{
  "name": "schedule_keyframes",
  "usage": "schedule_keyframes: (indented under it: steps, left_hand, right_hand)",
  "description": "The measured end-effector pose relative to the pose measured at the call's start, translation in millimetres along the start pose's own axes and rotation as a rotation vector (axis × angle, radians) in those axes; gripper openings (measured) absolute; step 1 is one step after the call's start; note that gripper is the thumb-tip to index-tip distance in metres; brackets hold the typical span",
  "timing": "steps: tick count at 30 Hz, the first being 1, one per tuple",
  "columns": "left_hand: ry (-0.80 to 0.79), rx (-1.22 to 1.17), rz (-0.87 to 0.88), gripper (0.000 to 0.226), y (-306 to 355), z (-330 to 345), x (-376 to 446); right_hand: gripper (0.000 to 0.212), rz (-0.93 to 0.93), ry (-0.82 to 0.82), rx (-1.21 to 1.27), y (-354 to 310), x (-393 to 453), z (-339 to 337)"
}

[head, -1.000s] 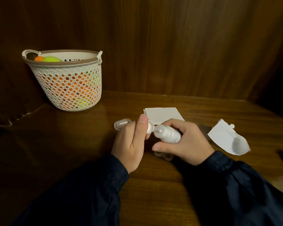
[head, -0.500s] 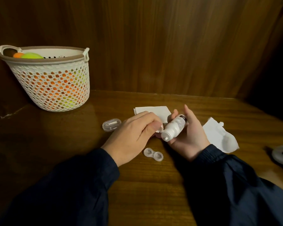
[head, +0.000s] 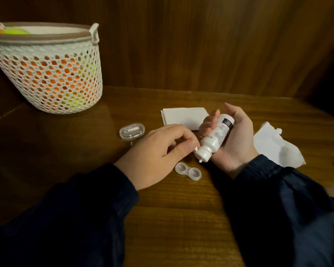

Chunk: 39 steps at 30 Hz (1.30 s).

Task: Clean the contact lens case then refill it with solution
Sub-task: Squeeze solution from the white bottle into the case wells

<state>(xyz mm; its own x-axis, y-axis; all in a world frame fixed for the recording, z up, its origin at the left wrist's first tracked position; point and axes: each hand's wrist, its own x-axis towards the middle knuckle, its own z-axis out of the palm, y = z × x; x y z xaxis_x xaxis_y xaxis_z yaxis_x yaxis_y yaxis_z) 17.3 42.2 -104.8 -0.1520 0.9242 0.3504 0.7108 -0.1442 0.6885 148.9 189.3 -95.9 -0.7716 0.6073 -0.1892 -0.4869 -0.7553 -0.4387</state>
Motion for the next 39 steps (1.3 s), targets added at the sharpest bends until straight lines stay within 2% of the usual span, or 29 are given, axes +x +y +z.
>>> schedule_keyframes:
  steps: [17,39]
  left_hand:
    - [-0.092,-0.022,0.016,0.009,4.1,-6.5,-6.7]
    - [-0.107,-0.032,-0.005,0.011,7.1,-7.5,-5.6]
  right_hand:
    - [0.032,-0.056,-0.128,-0.17,13.9,-3.1,-2.7]
    - [0.033,-0.136,-0.116,-0.233,12.6,-1.9,1.3]
